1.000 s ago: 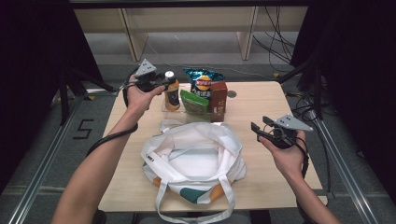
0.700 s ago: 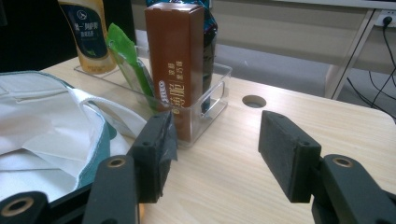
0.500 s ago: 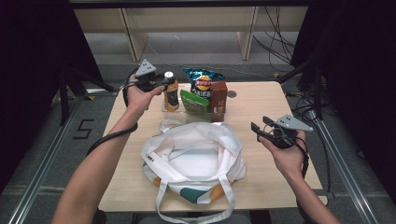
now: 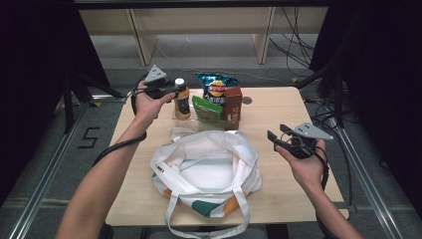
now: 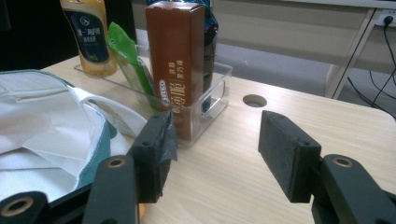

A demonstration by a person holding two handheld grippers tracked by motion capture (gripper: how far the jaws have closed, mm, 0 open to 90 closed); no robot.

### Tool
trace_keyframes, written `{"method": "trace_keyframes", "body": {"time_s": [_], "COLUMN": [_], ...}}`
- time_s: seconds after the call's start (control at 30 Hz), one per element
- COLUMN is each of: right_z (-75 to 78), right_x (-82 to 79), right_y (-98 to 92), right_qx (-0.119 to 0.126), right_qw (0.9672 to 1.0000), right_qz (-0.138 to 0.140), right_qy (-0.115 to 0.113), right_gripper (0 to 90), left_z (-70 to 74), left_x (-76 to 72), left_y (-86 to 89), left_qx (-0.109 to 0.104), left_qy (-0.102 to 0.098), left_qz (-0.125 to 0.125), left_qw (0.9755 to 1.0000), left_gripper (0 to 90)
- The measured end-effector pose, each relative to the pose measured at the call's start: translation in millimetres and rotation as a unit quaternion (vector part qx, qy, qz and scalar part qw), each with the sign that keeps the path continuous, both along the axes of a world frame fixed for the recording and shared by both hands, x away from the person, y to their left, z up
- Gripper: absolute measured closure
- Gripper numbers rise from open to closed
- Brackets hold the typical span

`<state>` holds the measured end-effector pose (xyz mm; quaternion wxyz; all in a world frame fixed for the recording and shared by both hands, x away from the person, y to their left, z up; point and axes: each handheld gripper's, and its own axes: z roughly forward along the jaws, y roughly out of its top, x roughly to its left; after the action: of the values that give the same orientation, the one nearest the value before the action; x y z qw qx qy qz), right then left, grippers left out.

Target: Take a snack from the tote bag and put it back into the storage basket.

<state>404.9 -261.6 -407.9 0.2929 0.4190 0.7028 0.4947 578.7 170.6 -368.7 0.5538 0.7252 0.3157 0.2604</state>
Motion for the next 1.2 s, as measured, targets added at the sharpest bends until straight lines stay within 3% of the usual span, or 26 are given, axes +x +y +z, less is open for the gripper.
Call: {"method": "trace_keyframes", "body": {"time_s": [0.2, 0.23, 0.37, 0.43, 0.57, 0.73, 1.2], "right_z": [-1.0, 0.1, 0.0, -1.1, -0.5, -1.4, -1.5], "right_x": [0.6, -0.2, 0.0, 0.5, -1.8, 0.9, 0.4], "right_y": [0.8, 0.1, 0.2, 1.0, 2.7, 0.7, 1.2], "right_qx": [0.003, -0.001, 0.000, 0.003, 0.012, 0.002, 0.002], "right_qw": [0.9999, 1.0000, 1.0000, 0.9999, 0.9998, 1.0000, 1.0000], "right_qz": [-0.005, -0.001, 0.000, -0.006, -0.008, 0.001, -0.002], "right_qy": [-0.009, 0.001, 0.000, -0.010, 0.011, -0.004, -0.001], "right_gripper": [45.3, 45.4, 45.4, 45.3, 45.4, 45.4, 45.3], "left_z": [-2.0, -2.2, -2.9, -3.7, -5.1, -7.5, -13.5], "left_x": [0.7, 0.7, 1.2, 1.3, 1.5, 2.1, 3.4], "left_y": [1.4, 1.6, 1.7, 1.2, 1.9, 3.4, 6.0], "left_qx": [0.001, 0.001, 0.003, 0.001, 0.002, 0.004, 0.005], "left_qy": [0.001, 0.002, 0.002, 0.004, 0.006, 0.007, 0.015], "left_qz": [0.000, 0.001, -0.001, 0.000, 0.001, 0.000, -0.001], "left_qw": [1.0000, 1.0000, 1.0000, 1.0000, 1.0000, 1.0000, 0.9999], "left_gripper": [58.6, 58.7, 58.7, 58.6, 58.6, 58.7, 58.6]}}
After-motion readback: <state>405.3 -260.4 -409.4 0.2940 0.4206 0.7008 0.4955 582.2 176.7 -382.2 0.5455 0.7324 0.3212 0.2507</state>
